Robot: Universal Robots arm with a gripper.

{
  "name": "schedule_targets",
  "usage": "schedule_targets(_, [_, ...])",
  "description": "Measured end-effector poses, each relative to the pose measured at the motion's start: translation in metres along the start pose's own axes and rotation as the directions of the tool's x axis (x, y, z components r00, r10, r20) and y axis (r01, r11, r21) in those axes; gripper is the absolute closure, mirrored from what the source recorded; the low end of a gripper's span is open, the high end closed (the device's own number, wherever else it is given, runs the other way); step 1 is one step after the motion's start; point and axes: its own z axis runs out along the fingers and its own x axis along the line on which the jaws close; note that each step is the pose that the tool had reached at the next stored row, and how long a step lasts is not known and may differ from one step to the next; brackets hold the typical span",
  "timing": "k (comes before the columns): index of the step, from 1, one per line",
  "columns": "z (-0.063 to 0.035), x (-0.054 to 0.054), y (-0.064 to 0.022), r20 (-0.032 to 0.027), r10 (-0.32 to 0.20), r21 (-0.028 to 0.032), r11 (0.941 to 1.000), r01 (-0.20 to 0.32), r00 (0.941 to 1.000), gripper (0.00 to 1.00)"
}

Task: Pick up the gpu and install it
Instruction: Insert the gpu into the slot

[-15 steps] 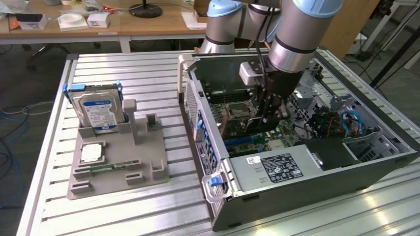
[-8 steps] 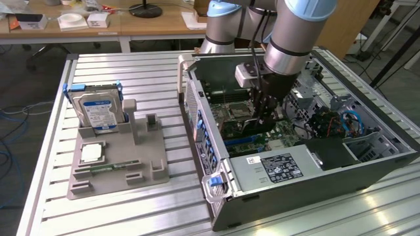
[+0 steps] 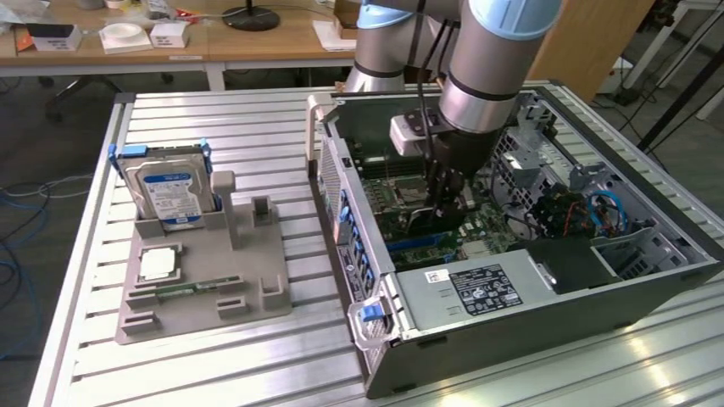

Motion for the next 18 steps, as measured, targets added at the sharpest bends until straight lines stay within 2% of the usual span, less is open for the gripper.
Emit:
schedule_targets(3, [0.0024,0.0001,0.0014,0.0001,0.0,0.0042,1.0,0.0,1.0,0.74])
schedule_targets(10, [0.0031,0.0013,0.0015,0.0,0.0,0.0045,1.0,0.0,1.0,0.74])
schedule_targets(18, [0.0032,0.008,0.0014,-0.0001,0.001,0.0047,1.0,-0.001,1.0,0.74])
